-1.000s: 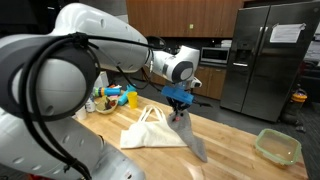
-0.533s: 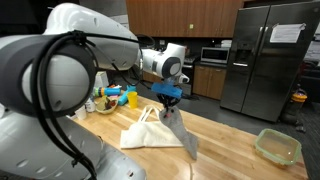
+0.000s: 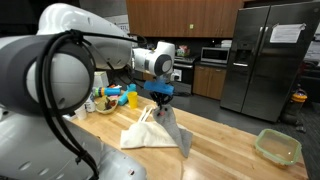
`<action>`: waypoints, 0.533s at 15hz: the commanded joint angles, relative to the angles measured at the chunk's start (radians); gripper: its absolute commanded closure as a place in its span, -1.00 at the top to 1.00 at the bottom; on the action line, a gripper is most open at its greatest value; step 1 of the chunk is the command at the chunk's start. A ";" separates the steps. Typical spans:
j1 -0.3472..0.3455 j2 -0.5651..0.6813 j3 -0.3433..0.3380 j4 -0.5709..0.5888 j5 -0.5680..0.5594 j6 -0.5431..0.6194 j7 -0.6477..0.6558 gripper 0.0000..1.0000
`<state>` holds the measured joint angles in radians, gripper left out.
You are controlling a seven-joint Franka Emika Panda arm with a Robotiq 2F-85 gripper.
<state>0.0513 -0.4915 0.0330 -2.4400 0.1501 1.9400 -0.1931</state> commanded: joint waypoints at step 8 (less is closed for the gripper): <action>-0.064 -0.011 -0.157 -0.064 0.009 -0.001 -0.043 -0.98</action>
<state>0.0132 -0.4914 -0.0803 -2.4833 0.1514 1.9383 -0.2051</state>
